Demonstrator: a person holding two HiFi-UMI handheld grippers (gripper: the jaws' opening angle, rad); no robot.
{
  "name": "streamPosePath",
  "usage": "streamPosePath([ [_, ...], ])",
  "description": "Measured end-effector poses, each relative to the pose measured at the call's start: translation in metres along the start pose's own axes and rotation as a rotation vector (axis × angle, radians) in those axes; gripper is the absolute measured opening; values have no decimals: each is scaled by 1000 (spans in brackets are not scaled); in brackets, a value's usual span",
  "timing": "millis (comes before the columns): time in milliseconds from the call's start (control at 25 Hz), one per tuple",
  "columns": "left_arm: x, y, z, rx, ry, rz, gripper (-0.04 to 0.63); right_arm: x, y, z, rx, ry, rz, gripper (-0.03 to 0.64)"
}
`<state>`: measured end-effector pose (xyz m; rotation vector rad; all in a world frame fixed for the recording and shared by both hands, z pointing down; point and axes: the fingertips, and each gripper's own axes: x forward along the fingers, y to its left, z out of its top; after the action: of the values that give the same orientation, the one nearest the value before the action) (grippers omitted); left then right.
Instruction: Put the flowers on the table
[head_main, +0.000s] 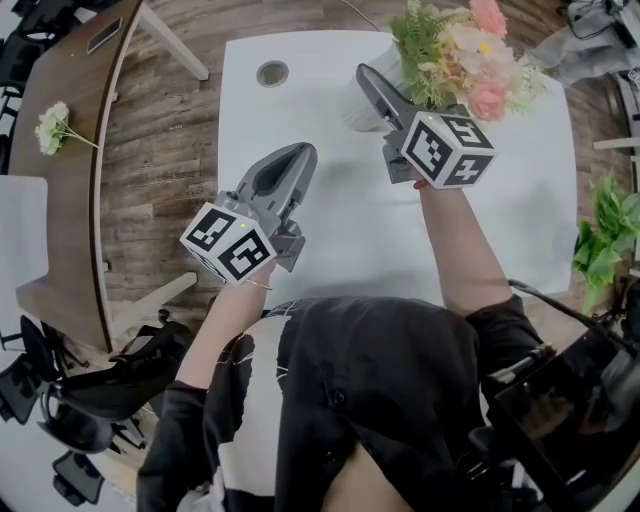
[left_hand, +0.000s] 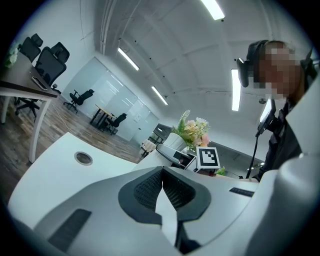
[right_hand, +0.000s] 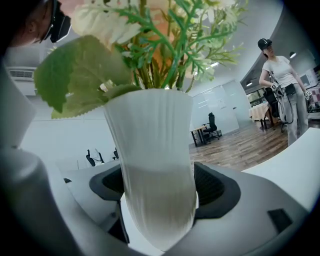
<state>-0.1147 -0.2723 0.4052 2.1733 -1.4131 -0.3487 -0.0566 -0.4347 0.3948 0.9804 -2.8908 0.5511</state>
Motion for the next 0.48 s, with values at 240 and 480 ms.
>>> streamPosePath([
  [240, -1, 0, 0, 0, -2, 4, 14, 5, 11, -3, -65, 19, 15, 397],
  [480, -5, -1, 0, 3, -8, 10, 14, 7, 16, -7, -90, 36, 22, 397],
])
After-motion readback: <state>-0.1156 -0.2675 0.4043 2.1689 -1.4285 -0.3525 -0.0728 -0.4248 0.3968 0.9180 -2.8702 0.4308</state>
